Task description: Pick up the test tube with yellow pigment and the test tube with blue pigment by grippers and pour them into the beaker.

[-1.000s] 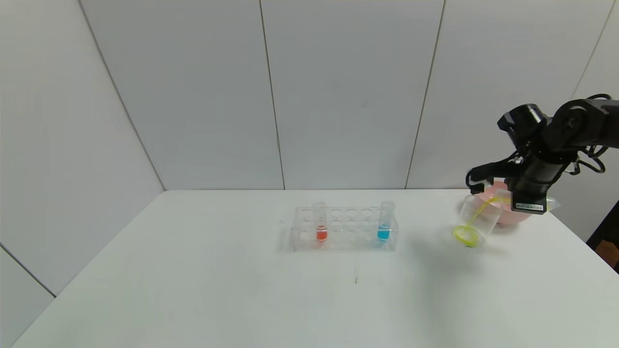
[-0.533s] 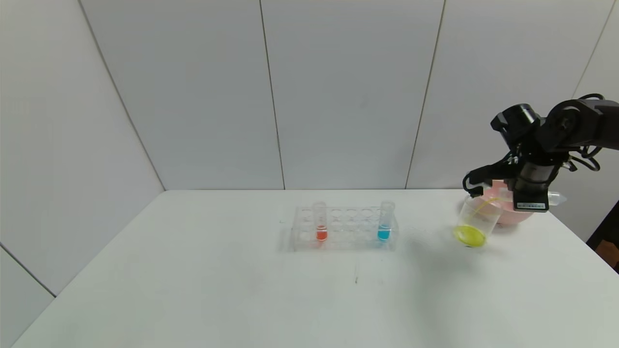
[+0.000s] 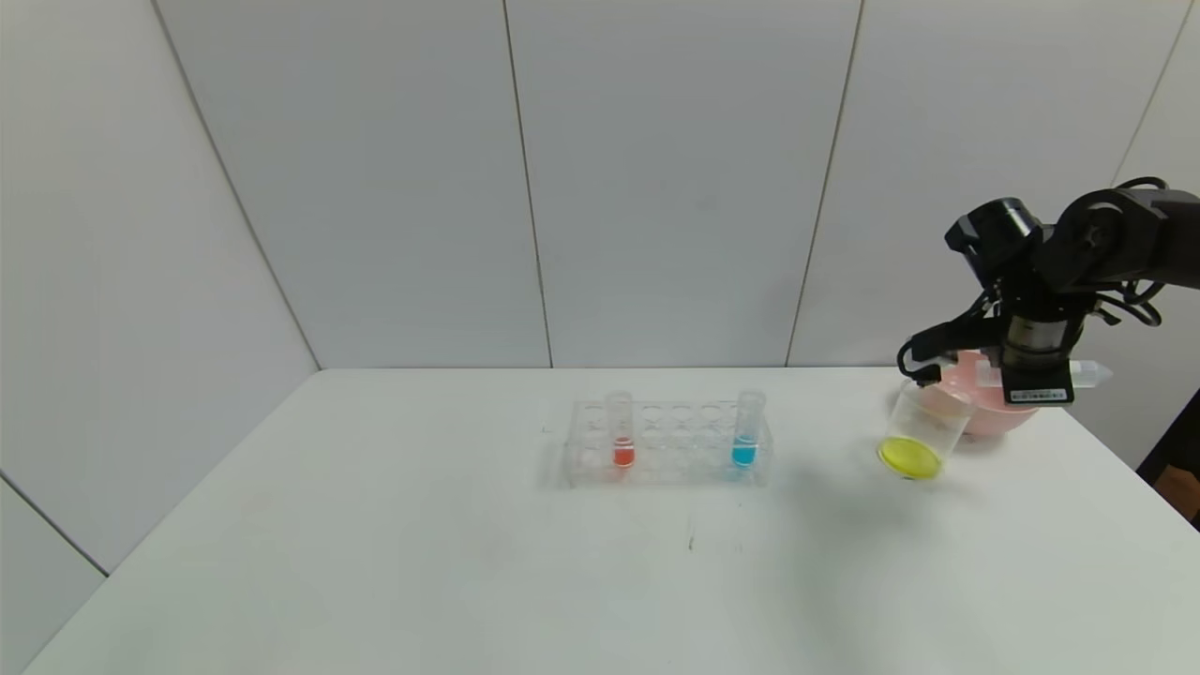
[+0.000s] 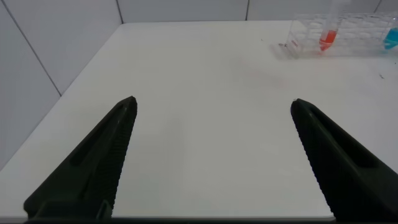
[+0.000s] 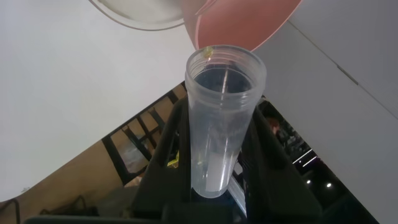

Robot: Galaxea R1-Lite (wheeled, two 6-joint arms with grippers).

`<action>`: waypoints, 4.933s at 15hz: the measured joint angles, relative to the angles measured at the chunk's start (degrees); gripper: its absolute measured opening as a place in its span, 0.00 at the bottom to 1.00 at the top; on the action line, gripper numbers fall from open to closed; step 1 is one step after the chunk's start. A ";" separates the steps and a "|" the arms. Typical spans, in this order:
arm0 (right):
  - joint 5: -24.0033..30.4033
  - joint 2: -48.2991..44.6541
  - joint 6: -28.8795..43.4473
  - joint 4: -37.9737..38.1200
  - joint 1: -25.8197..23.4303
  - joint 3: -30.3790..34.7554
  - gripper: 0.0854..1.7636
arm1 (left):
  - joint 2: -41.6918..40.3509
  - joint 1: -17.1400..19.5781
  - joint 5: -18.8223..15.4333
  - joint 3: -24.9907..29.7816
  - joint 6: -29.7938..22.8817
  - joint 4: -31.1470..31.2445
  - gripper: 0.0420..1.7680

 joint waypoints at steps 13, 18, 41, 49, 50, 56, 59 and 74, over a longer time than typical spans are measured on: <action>40.30 -2.47 6.95 -8.35 -5.03 0.00 0.26 | 0.00 0.00 0.00 0.00 0.02 0.00 1.00; 58.42 -2.89 36.77 -25.41 -6.22 0.00 0.26 | 0.00 0.00 0.00 0.00 0.00 0.00 1.00; 53.31 -1.04 70.00 -84.13 -18.02 34.26 0.26 | 0.00 0.02 0.00 0.00 0.00 0.00 1.00; 53.38 9.33 71.14 -84.04 -18.40 25.16 0.26 | 0.00 0.02 0.00 0.00 0.00 0.00 1.00; 53.42 10.07 71.08 -84.04 -18.46 24.67 0.26 | 0.00 0.00 0.00 0.00 0.02 0.00 1.00; 53.44 12.08 71.08 -84.71 -18.31 22.69 0.55 | 0.00 0.02 0.00 0.00 0.00 0.00 1.00; 53.38 12.00 71.19 -87.22 -17.71 22.93 0.68 | 0.00 -0.02 0.00 0.00 0.00 0.00 1.00; 29.01 -2.15 76.98 -89.95 2.60 37.45 0.93 | 0.00 -0.02 0.00 0.00 0.00 0.00 1.00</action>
